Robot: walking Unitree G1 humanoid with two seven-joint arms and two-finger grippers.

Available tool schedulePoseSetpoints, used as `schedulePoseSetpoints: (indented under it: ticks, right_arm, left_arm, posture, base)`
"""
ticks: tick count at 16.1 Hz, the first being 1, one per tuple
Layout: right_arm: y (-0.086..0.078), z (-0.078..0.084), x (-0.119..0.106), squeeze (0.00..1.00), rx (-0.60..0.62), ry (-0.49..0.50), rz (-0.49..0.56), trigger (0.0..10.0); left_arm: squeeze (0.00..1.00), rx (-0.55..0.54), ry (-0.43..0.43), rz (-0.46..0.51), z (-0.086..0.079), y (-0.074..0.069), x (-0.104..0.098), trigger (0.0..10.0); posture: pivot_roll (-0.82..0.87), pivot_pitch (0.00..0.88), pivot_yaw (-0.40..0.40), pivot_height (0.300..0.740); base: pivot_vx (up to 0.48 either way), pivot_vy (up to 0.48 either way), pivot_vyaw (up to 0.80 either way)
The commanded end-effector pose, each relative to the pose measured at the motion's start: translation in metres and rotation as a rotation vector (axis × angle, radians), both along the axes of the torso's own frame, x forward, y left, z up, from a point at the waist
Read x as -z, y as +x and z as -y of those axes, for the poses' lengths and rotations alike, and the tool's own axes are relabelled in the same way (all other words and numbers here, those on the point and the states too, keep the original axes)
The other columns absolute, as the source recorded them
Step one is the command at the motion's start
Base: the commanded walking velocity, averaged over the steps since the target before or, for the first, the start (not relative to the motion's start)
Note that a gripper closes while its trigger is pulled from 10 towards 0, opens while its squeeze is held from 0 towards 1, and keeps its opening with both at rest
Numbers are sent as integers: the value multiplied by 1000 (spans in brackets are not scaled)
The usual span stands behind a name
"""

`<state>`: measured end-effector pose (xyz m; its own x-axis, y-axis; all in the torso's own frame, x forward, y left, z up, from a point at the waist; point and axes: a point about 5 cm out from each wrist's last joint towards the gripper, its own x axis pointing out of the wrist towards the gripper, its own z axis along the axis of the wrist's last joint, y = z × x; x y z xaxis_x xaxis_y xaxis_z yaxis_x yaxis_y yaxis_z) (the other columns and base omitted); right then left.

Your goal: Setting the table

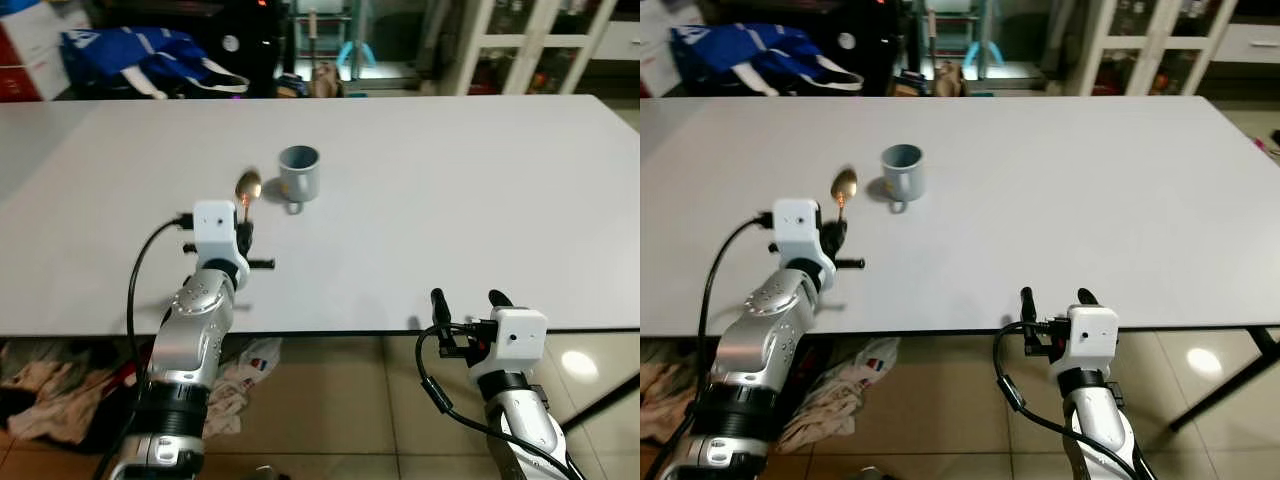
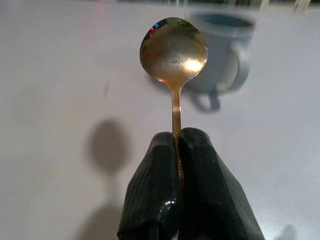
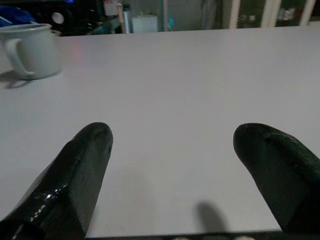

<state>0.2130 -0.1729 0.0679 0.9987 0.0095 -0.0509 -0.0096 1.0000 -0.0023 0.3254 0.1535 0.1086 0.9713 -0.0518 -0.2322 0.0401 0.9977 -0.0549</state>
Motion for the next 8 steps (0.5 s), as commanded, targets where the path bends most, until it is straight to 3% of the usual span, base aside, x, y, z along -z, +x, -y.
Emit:
schedulePoseSetpoints:
  ticks: [1,8]
  right_arm:
    - [0,-1,-2,0,-8,-6,2,10000]
    - [-4,2,-3,0,0,-14,-5,10000]
  left_arm:
    - [0,-12,25,-7,-2,10,-4,0]
    - [0,10,41,-55,4,30,4,0]
  posture:
    - [-137,0,54,727]
    - [-165,0,53,727]
  base:
    - [0,0,0]
    - [0,0,0]
